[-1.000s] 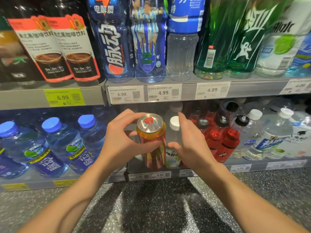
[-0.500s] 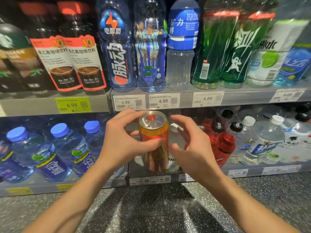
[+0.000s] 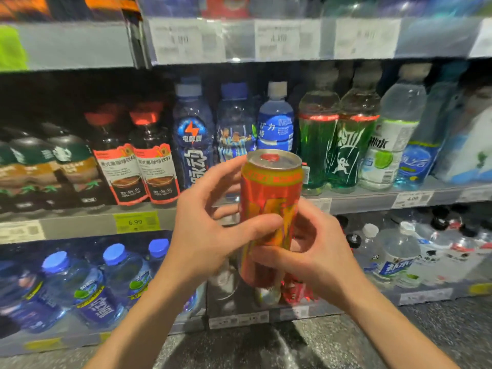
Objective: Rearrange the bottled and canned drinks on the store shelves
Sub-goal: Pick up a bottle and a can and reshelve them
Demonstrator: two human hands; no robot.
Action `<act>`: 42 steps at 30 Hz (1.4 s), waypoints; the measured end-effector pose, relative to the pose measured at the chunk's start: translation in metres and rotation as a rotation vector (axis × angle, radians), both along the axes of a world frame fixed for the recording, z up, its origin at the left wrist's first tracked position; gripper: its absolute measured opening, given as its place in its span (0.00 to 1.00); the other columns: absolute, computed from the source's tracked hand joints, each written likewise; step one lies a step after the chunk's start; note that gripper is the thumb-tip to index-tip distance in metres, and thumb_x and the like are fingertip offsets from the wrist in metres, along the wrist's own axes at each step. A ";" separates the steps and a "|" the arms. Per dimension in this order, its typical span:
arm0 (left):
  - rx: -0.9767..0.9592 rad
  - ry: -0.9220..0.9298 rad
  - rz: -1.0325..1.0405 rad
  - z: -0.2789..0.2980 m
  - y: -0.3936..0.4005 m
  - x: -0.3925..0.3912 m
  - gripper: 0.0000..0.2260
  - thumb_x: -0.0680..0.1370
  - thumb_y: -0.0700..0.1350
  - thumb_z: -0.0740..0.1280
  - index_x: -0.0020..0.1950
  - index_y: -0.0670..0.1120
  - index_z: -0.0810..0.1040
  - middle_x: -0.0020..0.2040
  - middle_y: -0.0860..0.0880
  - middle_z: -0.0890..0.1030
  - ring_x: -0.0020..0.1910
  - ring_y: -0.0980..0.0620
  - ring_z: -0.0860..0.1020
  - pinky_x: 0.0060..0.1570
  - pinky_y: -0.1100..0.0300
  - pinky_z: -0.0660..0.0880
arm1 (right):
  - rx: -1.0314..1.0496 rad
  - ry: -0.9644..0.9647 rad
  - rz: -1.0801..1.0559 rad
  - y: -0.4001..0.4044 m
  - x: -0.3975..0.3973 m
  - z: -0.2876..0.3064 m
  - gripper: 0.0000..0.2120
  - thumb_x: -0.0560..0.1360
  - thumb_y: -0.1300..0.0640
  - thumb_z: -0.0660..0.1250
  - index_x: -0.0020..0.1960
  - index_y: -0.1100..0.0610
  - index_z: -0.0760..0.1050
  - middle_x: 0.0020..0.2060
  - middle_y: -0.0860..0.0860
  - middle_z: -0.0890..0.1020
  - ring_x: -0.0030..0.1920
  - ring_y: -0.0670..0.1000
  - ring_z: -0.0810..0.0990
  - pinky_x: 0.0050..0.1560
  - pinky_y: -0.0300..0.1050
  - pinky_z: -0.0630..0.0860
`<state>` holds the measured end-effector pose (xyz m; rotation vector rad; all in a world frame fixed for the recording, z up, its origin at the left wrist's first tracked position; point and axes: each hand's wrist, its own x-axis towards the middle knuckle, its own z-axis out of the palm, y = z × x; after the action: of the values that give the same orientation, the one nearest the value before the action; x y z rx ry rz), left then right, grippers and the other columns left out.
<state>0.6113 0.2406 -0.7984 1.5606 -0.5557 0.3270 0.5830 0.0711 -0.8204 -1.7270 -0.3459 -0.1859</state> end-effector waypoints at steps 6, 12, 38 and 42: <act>0.048 0.070 -0.051 0.096 0.001 -0.005 0.18 0.62 0.53 0.78 0.50 0.57 0.82 0.45 0.59 0.85 0.47 0.63 0.82 0.46 0.70 0.76 | -0.029 -0.022 0.039 -0.001 -0.001 0.108 0.21 0.62 0.64 0.83 0.49 0.47 0.83 0.44 0.46 0.87 0.44 0.42 0.84 0.43 0.35 0.78; 0.092 0.152 -0.110 0.216 0.007 -0.023 0.21 0.63 0.50 0.79 0.55 0.62 0.82 0.51 0.55 0.86 0.52 0.55 0.84 0.48 0.62 0.79 | -0.072 -0.014 0.001 -0.004 -0.013 0.239 0.24 0.61 0.54 0.83 0.55 0.48 0.81 0.49 0.50 0.86 0.52 0.53 0.85 0.48 0.50 0.82; 0.113 0.052 -0.209 0.742 -0.099 -0.039 0.18 0.66 0.43 0.80 0.54 0.54 0.83 0.51 0.54 0.86 0.52 0.58 0.83 0.47 0.65 0.79 | -0.065 -0.115 -0.079 -0.108 -0.041 0.763 0.25 0.60 0.63 0.85 0.52 0.47 0.82 0.47 0.45 0.87 0.49 0.43 0.84 0.49 0.44 0.80; 0.070 0.044 -0.224 0.769 -0.125 -0.039 0.16 0.66 0.51 0.76 0.54 0.54 0.83 0.51 0.55 0.86 0.52 0.58 0.83 0.49 0.62 0.81 | -0.051 -0.142 -0.107 -0.131 -0.042 0.790 0.25 0.60 0.63 0.85 0.53 0.52 0.82 0.46 0.46 0.87 0.48 0.44 0.85 0.48 0.38 0.80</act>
<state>0.5722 0.1155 -0.0297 1.5514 -0.7070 0.1041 0.5410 -0.0598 -0.0308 -1.7889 -0.3647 -0.3820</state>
